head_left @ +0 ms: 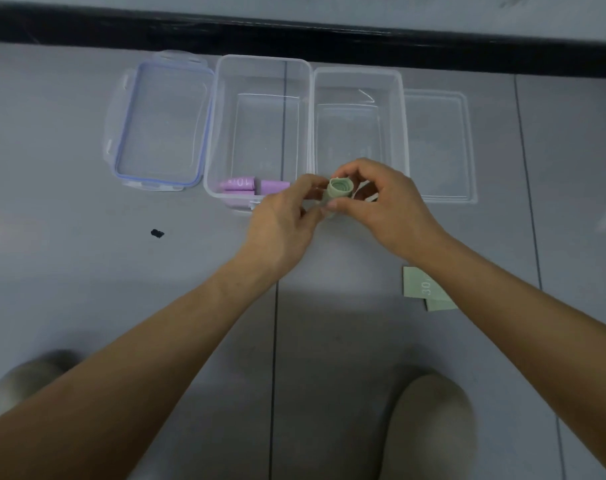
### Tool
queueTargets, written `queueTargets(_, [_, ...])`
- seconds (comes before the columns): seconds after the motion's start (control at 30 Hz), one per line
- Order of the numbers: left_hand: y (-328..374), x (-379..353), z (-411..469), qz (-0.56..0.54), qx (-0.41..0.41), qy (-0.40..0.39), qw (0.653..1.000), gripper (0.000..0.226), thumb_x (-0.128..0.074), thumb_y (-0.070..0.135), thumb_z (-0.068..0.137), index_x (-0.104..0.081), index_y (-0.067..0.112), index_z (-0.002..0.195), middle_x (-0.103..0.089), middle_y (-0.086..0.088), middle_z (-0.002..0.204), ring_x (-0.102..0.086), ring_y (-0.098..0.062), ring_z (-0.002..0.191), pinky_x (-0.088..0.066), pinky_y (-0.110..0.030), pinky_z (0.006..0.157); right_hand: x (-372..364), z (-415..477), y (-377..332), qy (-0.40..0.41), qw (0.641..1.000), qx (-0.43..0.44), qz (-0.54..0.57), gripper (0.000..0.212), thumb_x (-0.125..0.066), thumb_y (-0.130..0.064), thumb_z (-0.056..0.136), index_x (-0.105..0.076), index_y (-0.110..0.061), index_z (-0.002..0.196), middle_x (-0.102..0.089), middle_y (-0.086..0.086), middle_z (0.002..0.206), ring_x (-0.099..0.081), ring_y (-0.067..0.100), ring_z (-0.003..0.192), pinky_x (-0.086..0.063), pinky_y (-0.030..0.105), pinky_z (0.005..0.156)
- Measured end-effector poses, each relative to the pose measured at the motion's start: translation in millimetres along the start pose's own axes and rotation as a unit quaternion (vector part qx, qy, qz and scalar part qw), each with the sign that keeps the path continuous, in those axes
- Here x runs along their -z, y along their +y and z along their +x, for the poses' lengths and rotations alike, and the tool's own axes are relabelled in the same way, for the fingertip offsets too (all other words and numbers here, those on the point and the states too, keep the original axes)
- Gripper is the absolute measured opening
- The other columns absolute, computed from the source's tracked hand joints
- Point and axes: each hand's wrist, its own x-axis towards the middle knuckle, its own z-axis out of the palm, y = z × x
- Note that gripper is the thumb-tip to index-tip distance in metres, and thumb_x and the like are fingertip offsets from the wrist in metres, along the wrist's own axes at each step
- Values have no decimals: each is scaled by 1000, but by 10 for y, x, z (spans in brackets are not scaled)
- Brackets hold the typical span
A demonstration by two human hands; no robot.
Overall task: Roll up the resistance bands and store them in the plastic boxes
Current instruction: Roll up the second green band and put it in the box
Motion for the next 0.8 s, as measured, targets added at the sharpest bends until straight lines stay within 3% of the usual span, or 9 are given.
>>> queueTargets(0.07, [53, 50, 94, 82, -49, 6, 995, 29, -63, 38, 91, -60, 24, 116, -70, 8, 103, -63, -10, 77, -52, -33, 74, 86, 62, -39, -7, 999, 10, -36, 23, -77, -33, 81, -65, -29, 101, -65, -11, 94, -61, 10, 84, -53, 39, 80])
queueTargets(0.2, [151, 178, 366, 149, -104, 11, 983, 39, -66, 45, 88, -60, 25, 120, -67, 11, 108, -54, -4, 72, -44, -23, 71, 202, 210, -100, 8, 997, 23, -72, 24, -74, -35, 84, -63, -30, 105, -65, -16, 96, -63, 1, 82, -55, 37, 81])
queueTargets(0.33, [243, 253, 682, 228, -150, 4, 962, 36, -67, 44, 86, -63, 25, 116, -67, 6, 102, -53, -8, 77, -48, -30, 73, 223, 346, -65, 45, 996, 16, -78, 26, -72, -37, 87, -59, -29, 108, -62, -17, 96, -62, -3, 78, -55, 32, 78])
queueTargets(0.47, [305, 234, 972, 292, -147, -41, 944, 30, -72, 42, 82, -64, 25, 106, -62, 4, 97, -56, -18, 87, -48, -35, 76, 294, 473, 2, 48, 992, -4, -118, 32, -71, -44, 85, -58, -26, 108, -65, -11, 98, -63, 8, 87, -53, 35, 80])
queueTargets(0.63, [418, 18, 1168, 345, -131, -114, 922, 31, -73, 34, 82, -61, 22, 107, -53, 2, 98, -52, -20, 90, -40, -33, 74, 518, 584, 135, -13, 956, -15, -293, 39, -63, -44, 90, -58, -28, 125, -59, 1, 115, -52, 19, 110, -41, 31, 82])
queueTargets(0.73, [406, -178, 1214, 366, -115, -176, 906, 32, -74, 31, 81, -60, 21, 107, -56, -2, 105, -53, -24, 95, -40, -34, 75, 639, 424, 356, 52, 957, -31, -283, 34, -53, -26, 97, -59, -27, 131, -60, 3, 128, -47, 22, 124, -39, 33, 95])
queueTargets(0.8, [351, -313, 1229, 362, -104, -213, 901, 32, -75, 28, 79, -60, 20, 106, -56, -4, 105, -56, -27, 99, -42, -35, 76, 629, 275, 542, 100, 959, -48, -262, 35, -51, -20, 98, -59, -24, 131, -58, 2, 130, -58, 24, 110, -41, 34, 95])
